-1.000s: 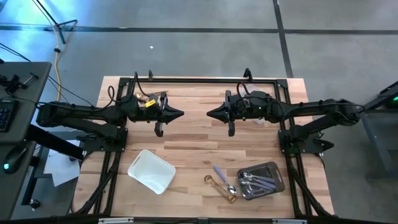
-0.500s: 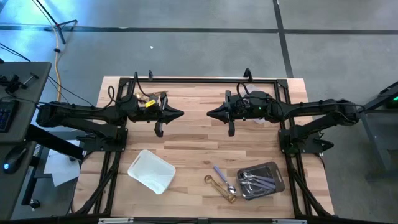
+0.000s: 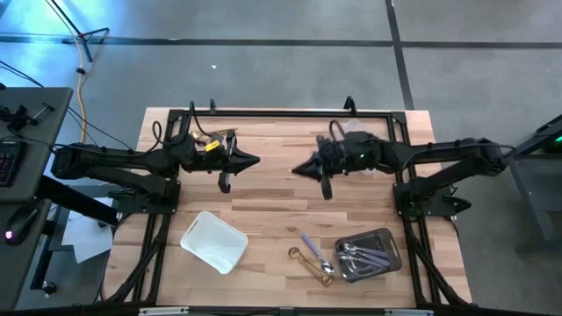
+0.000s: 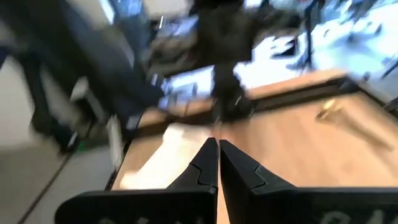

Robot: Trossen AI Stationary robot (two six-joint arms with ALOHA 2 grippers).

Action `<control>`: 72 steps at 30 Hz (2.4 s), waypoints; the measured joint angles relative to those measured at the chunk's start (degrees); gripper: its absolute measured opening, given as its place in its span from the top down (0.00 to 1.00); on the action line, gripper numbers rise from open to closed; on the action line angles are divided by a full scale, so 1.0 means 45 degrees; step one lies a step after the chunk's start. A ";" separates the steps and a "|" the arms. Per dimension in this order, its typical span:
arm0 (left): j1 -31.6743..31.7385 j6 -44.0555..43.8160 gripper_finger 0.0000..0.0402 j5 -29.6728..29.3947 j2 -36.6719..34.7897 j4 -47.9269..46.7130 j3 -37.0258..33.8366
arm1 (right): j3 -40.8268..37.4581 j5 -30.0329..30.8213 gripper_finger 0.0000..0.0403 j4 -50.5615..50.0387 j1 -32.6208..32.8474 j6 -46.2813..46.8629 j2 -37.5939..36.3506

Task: Sort silverware by color (type)
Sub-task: Put the violet spoon into the black bin

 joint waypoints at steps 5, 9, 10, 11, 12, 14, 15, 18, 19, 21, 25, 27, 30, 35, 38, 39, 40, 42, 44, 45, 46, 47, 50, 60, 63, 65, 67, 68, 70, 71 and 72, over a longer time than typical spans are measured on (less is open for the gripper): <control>0.0000 0.0000 1.00 0.0000 0.0005 -0.0005 0.0005 | 0.3221 0.0352 1.00 -0.6101 0.1272 -0.0525 0.1384; 0.0000 0.0000 1.00 0.0000 0.0005 -0.0051 0.0005 | 0.4622 0.0359 1.00 -0.9264 0.1924 0.0202 0.2464; 0.0000 0.0005 1.00 0.0000 0.0005 -0.0053 0.0005 | 0.4757 0.0357 1.00 -0.9752 0.2063 0.0642 0.2715; 0.0000 0.0005 1.00 0.0000 0.0005 -0.0053 0.0005 | 0.4825 0.0349 1.00 -1.0102 0.2178 0.1159 0.2928; 0.0000 0.0004 1.00 0.0002 0.0005 -0.0053 0.0005 | 0.4832 0.0298 1.00 -1.0325 0.2297 0.1716 0.3088; 0.0000 0.0000 1.00 0.0005 0.0005 -0.0053 0.0005 | 0.4832 -0.0202 1.00 -1.0855 0.2480 0.2837 0.3424; 0.0000 0.0004 1.00 0.0004 0.0005 -0.0053 0.0005 | 0.4832 -0.0516 1.00 -1.1166 0.2546 0.3279 0.3622; 0.0000 0.0005 1.00 0.0005 0.0005 -0.0077 0.0005 | 0.4818 -0.1290 1.00 -1.1961 0.2758 0.3978 0.4268; 0.0000 0.0007 1.00 0.0000 0.0005 -0.0091 0.0005 | 0.4818 -0.1417 1.00 -1.2042 0.2846 0.4155 0.4477; 0.0004 0.0005 1.00 0.0000 0.0005 -0.0132 0.0005 | 0.4818 -0.1669 1.00 -1.2054 0.3018 0.4448 0.4902; 0.0000 0.0005 1.00 0.0001 0.0005 -0.0279 0.0005 | 0.4818 -0.1923 0.96 -1.2040 0.3376 0.5527 0.5687; 0.0000 0.0005 1.00 0.0003 0.0005 -0.0307 0.0005 | 0.4818 -0.1988 0.91 -1.2047 0.3535 0.6155 0.6003; 0.0000 0.0007 1.00 0.0005 0.0005 -0.0306 0.0005 | 0.4816 -0.2008 0.80 -1.2013 0.3768 0.7175 0.6428; 0.0000 0.0011 1.00 0.0005 0.0005 -0.0300 0.0005 | 0.4813 -0.2458 0.63 -1.1828 0.4067 0.8397 0.6903; 0.0000 0.0015 1.00 0.0005 0.0005 -0.0298 0.0005 | 0.4813 -0.2469 0.57 -1.1818 0.4242 0.9205 0.7156; 0.0000 0.0015 1.00 0.0005 0.0005 -0.0296 0.0005 | 0.4813 -0.2451 0.57 -1.1771 0.4296 0.9488 0.7248; 0.0005 0.0015 1.00 0.0005 0.0005 -0.0296 0.0005 | 0.4813 -0.2414 0.56 -1.1739 0.4349 0.9727 0.7344; 0.0002 0.0019 1.00 0.0005 0.0005 -0.0296 0.0005 | 0.4813 -0.2294 0.56 -1.1737 0.4412 1.0288 0.7525; 0.0000 0.0019 1.00 0.0005 0.0005 -0.0301 0.0005 | 0.4813 -0.2185 0.57 -1.1662 0.4422 1.0879 0.7635; 0.0002 0.0058 1.00 0.0003 0.0005 -0.0301 0.0005 | 0.4813 -0.2066 0.57 -1.1646 0.4427 1.1138 0.7654; 0.0002 0.0161 1.00 0.0002 0.0005 -0.0301 0.0005 | 0.4813 -0.1875 0.58 -1.1668 0.4427 1.1287 0.7656; 0.0001 0.0287 1.00 0.0005 0.0005 -0.0301 0.0005 | 0.4813 -0.1778 0.59 -1.1625 0.4427 1.1483 0.7656; 0.0000 0.0437 1.00 0.0005 0.0005 -0.0291 0.0005 | 0.4899 -0.1619 0.61 -1.1696 0.4458 1.1775 0.7656; 0.0005 0.0446 1.00 -0.0172 0.0005 -0.0322 0.0005 | 0.5947 -0.0258 0.65 -1.2405 0.5009 1.1739 0.8926; 0.0005 0.0407 1.00 -0.0351 0.0005 -0.0330 0.0005 | 0.5954 0.0121 0.65 -1.2380 0.5053 1.1793 0.9185; 0.0005 0.0249 1.00 -0.0363 0.0005 -0.0335 0.0005 | 0.5954 0.0117 0.65 -1.2374 0.5058 1.1794 0.9260; 0.0005 0.0229 1.00 -0.0374 0.0005 -0.0340 0.0005 | 0.5954 0.0115 0.65 -1.2371 0.5058 1.1796 0.9360; 0.0005 0.0228 1.00 -0.0374 0.0005 -0.0340 0.0005 | 0.5954 0.0114 0.65 -1.2361 0.5058 1.1791 0.9402; 0.0005 0.0228 1.00 -0.0384 0.0005 -0.0359 0.0005 | 0.5954 0.0115 0.65 -1.2353 0.5058 1.1796 0.9415; 0.0005 0.0228 1.00 -0.0384 0.0005 -0.0371 0.0005 | 0.5954 0.0131 0.65 -1.2317 0.5058 1.1791 0.9406; 0.0005 0.0228 1.00 -0.0384 0.0005 -0.0374 0.0005 | 0.5954 0.0170 0.65 -1.2293 0.5055 1.1791 0.9405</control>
